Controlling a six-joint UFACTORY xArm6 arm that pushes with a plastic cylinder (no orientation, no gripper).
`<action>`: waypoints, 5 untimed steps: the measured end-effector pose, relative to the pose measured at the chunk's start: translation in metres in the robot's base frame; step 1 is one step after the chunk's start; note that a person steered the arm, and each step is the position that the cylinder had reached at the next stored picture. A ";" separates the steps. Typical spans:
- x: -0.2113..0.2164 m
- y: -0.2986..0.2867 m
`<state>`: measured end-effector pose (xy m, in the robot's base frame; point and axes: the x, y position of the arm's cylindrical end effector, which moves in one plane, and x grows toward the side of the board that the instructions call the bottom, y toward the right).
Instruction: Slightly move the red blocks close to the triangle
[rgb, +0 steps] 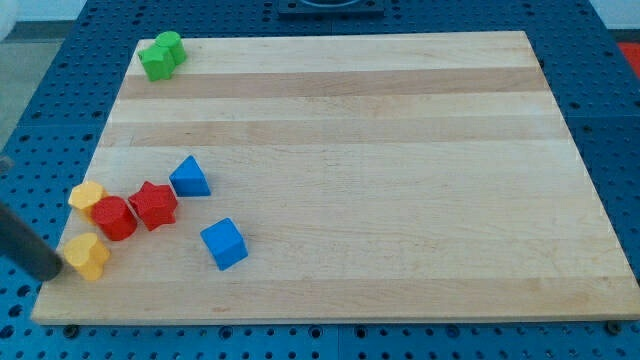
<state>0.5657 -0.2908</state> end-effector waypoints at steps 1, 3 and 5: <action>-0.035 0.033; -0.052 0.044; -0.046 0.038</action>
